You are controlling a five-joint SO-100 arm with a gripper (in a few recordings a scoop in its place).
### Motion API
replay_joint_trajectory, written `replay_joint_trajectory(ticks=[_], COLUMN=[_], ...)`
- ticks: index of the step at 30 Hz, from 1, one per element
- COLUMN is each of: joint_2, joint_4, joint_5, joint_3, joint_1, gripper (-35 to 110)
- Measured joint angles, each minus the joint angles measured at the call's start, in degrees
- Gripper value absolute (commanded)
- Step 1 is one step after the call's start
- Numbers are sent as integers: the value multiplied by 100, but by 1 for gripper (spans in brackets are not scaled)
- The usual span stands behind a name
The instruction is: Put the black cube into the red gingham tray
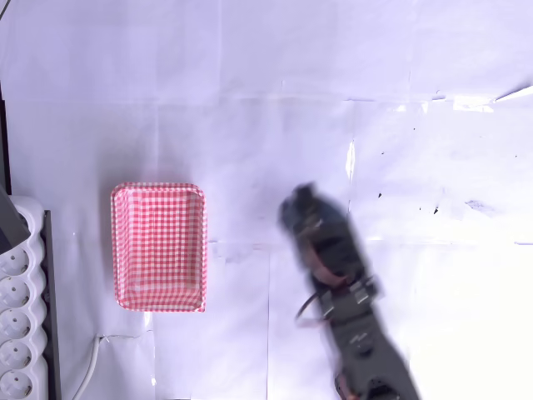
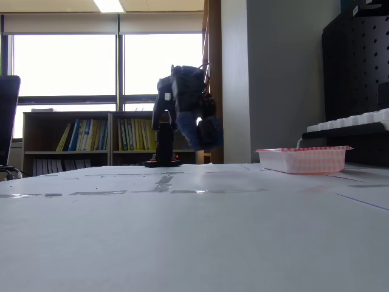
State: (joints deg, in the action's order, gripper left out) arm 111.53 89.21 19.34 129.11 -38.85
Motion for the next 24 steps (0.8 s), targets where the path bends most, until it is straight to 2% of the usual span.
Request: replay_joint_trajectory(ticks=[3, 8, 17, 24], joint_2=[545, 1811, 3384, 3911], joint_4=[483, -26, -1670, -2065], joint_5=[158, 141, -149, -35], joint_3=[1459, 3322, 3674, 3674], joint_1=[-870, -1582, -1916, -1925], gripper=[0, 0, 3, 23])
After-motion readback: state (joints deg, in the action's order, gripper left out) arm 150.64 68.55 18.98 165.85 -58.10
